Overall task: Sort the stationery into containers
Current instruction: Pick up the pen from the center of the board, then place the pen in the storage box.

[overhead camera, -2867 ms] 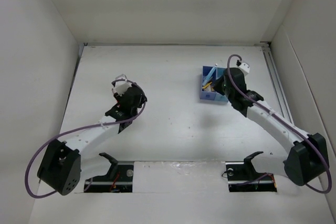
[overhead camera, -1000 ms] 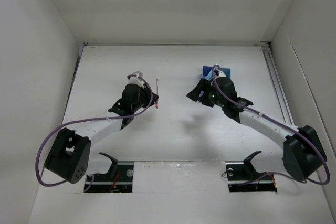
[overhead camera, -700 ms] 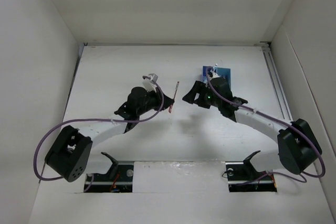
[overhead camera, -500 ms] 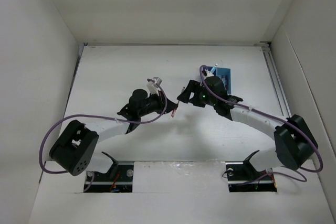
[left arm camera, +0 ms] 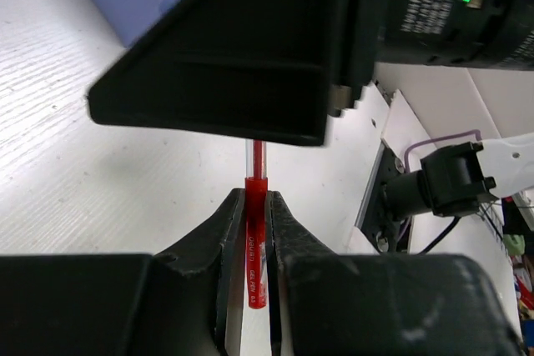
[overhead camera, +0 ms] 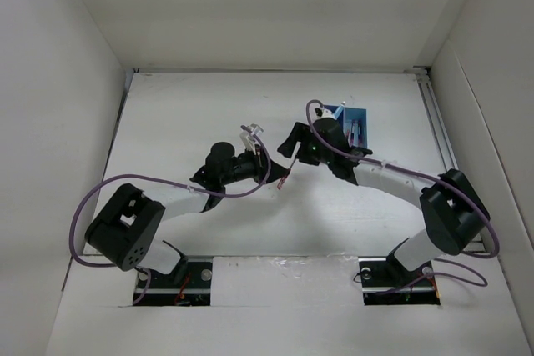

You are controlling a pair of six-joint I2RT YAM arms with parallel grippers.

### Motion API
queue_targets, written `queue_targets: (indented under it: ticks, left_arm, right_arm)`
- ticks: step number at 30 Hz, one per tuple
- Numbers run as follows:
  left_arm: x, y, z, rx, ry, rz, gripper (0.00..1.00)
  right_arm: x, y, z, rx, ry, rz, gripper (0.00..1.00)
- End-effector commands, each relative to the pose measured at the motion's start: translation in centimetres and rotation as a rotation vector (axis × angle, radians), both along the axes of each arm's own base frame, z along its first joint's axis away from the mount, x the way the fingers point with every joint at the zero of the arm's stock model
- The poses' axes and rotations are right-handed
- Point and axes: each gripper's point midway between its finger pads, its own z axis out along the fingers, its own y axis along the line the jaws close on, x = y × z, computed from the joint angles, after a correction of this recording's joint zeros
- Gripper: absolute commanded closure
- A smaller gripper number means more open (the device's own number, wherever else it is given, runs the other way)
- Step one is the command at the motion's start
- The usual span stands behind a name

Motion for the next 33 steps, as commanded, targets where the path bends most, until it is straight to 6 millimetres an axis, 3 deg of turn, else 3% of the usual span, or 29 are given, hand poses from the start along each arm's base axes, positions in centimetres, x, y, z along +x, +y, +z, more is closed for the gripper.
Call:
queue_targets:
  ticks: [1, 3, 7, 8, 11, 13, 14, 16, 18, 19, 22, 23, 26, 27, 29, 30, 33]
  left_arm:
    - [-0.8, -0.4, 2.0, -0.057, -0.076, -0.062, 1.00]
    - [-1.0, -0.5, 2.0, -0.058, -0.076, -0.071, 1.00]
    - [-1.0, -0.4, 2.2, -0.055, -0.087, -0.073, 1.00]
    - [-1.1, -0.5, 1.8, -0.051, -0.077, -0.082, 1.00]
    - [-1.0, -0.6, 1.6, -0.041, -0.078, -0.083, 1.00]
    - [-0.9, -0.6, 1.8, -0.047, -0.087, -0.083, 0.89]
    - [-0.9, -0.6, 1.8, -0.047, -0.087, -0.083, 0.74]
    - [-0.9, -0.6, 1.8, -0.039, -0.107, -0.086, 0.58]
    - [-0.9, -0.5, 3.0, -0.060, -0.139, -0.086, 0.41]
    - [-1.1, -0.4, 2.5, -0.053, -0.129, -0.086, 0.37]
    - [-1.6, 0.0, 3.9, -0.075, -0.164, -0.085, 0.25]
    - [-1.7, 0.0, 4.3, -0.082, -0.174, -0.085, 0.24]
    - [-2.4, 0.5, 4.9, -0.092, -0.190, -0.085, 0.22]
    - [-2.4, 0.5, 5.2, -0.097, -0.197, -0.085, 0.22]
    - [-2.5, 0.6, 5.3, -0.095, -0.195, -0.085, 0.22]
    - [-2.7, 0.6, 5.6, -0.101, -0.202, -0.093, 0.22]
    - [-3.6, 0.4, 6.2, -0.132, -0.190, -0.136, 0.22]
  right_arm:
    - [2.6, 0.1, 2.5, 0.024, -0.079, -0.067, 0.25]
    - [3.1, 0.5, 2.4, 0.023, -0.077, -0.067, 0.30]
    - [3.8, 1.0, 2.2, 0.021, -0.074, -0.067, 0.64]
    - [3.8, 1.0, 2.2, 0.021, -0.074, -0.067, 0.80]
    - [4.0, 1.2, 2.2, 0.021, -0.074, -0.067, 0.98]
    - [4.5, 0.3, 2.0, 0.002, -0.076, -0.103, 1.00]
    - [4.5, 0.1, 1.8, -0.008, -0.072, -0.111, 1.00]
    - [4.9, -0.4, 1.9, -0.021, -0.077, -0.125, 1.00]
    - [5.1, -1.3, 1.9, -0.038, -0.074, -0.153, 1.00]
    - [5.5, -2.2, 1.7, -0.058, -0.074, -0.174, 1.00]
    - [6.8, -5.7, 1.7, -0.112, -0.069, -0.286, 1.00]
    - [7.9, -8.0, 1.8, -0.143, -0.075, -0.366, 1.00]
    - [8.4, -12.5, 2.8, -0.196, -0.078, -0.493, 1.00]
    - [8.6, -15.5, 2.7, -0.237, -0.067, -0.575, 1.00]
    - [8.8, -18.6, 4.0, -0.261, -0.078, -0.678, 1.00]
    - [9.0, -21.4, 4.8, -0.297, -0.094, -0.774, 1.00]
    - [8.4, -25.6, 6.1, -0.349, -0.097, -0.906, 1.00]
